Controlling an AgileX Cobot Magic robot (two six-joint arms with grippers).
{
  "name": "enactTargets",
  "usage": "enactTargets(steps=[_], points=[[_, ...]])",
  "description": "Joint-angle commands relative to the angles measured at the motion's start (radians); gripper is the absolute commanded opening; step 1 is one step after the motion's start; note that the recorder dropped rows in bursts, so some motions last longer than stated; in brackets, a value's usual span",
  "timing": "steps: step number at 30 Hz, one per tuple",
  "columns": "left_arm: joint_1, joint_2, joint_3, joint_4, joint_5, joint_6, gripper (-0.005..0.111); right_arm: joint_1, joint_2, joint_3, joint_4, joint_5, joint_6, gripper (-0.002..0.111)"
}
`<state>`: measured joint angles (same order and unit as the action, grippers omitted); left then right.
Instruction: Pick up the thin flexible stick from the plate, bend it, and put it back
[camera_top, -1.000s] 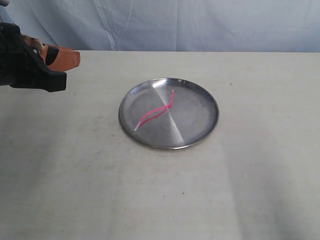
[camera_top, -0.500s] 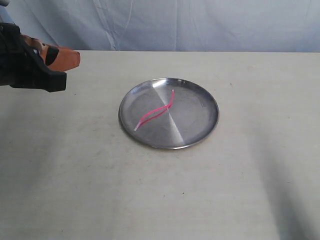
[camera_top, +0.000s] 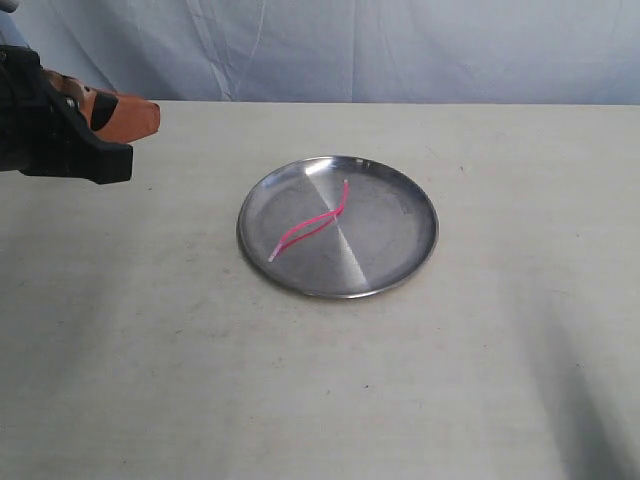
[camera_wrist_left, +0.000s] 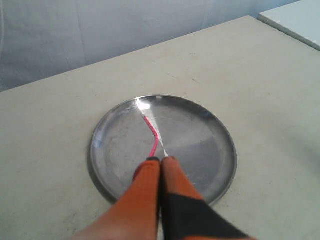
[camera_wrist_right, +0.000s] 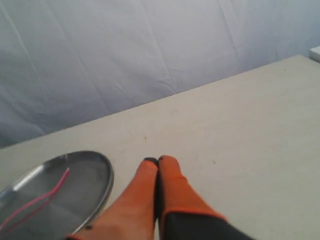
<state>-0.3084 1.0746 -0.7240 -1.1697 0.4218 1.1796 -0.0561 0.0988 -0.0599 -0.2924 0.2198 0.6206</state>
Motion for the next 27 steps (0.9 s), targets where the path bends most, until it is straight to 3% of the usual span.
enactTargets(steps=[1,6,21,27], points=[[-0.003,-0.010,0.004,0.000,-0.005,-0.006,0.000,-0.002,-0.004,0.004,0.506,0.053,-0.686,0.000],[-0.003,-0.010,0.004,0.002,-0.005,-0.006,0.000,-0.002,-0.004,0.004,0.464,0.171,-0.693,0.000],[-0.003,-0.010,0.004,0.002,-0.005,-0.006,0.000,-0.002,-0.037,0.060,0.409,0.140,-0.598,0.000],[-0.003,-0.010,0.004,0.002,-0.005,-0.006,0.000,0.108,-0.037,0.060,0.413,0.133,-0.603,0.000]])
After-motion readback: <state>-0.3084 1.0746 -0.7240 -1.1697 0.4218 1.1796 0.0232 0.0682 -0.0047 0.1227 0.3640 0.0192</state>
